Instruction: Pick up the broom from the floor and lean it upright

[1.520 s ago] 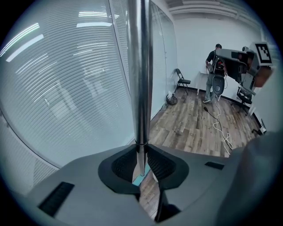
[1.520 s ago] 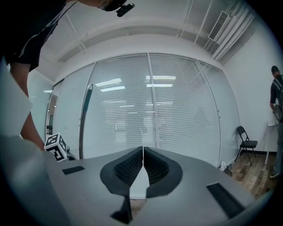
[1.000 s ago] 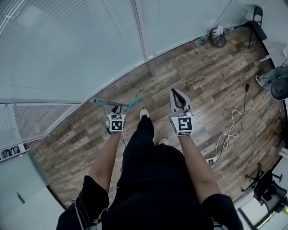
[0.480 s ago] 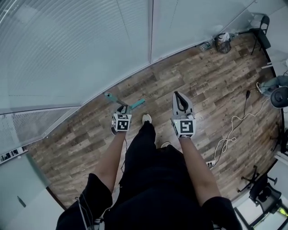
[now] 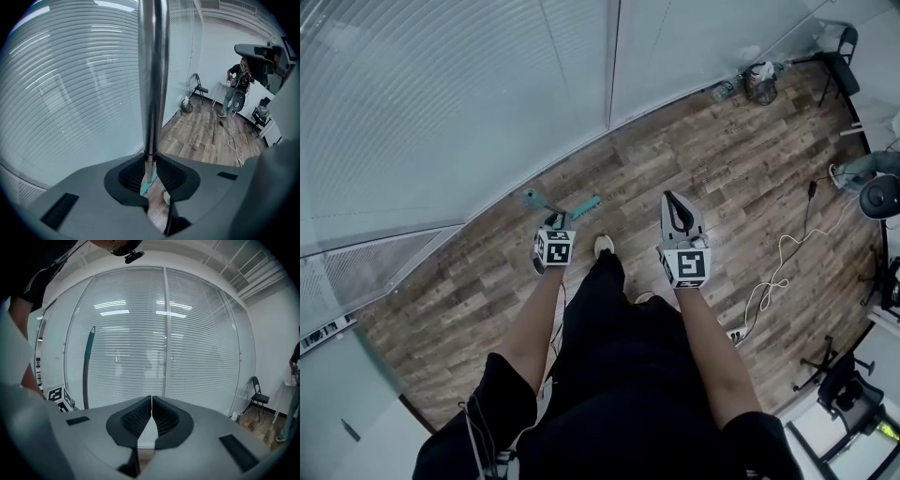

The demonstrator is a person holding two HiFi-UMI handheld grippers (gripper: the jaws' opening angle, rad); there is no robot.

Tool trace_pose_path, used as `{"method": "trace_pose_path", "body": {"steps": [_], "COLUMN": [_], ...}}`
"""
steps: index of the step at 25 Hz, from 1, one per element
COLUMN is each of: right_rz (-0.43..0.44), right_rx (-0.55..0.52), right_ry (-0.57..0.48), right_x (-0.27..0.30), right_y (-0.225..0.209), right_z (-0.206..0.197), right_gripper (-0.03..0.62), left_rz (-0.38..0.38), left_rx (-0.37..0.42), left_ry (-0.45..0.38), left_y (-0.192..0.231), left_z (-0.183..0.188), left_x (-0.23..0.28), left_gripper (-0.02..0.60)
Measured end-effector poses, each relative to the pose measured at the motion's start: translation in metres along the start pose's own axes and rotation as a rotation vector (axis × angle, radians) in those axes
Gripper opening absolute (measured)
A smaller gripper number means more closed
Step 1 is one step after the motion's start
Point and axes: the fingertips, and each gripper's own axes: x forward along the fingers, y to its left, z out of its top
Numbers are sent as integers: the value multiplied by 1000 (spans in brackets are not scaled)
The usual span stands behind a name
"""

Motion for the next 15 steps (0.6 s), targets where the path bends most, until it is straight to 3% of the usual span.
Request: {"method": "trace_pose_path", "body": {"steps": [7,15], "right_rz": [-39,-91], "right_rx": [11,90], "right_ry": [-2,7], "right_x": [9,11], "right_y": [-7,-18], "right_z": [7,-9], "right_gripper": [20,20], "left_rz": [-15,-34], "left_rx": [-13,38], "left_ry": [53,62], "left_y": [10,10], "left_z": [-9,-5], "left_x": [23,25], "left_gripper": [89,89]}}
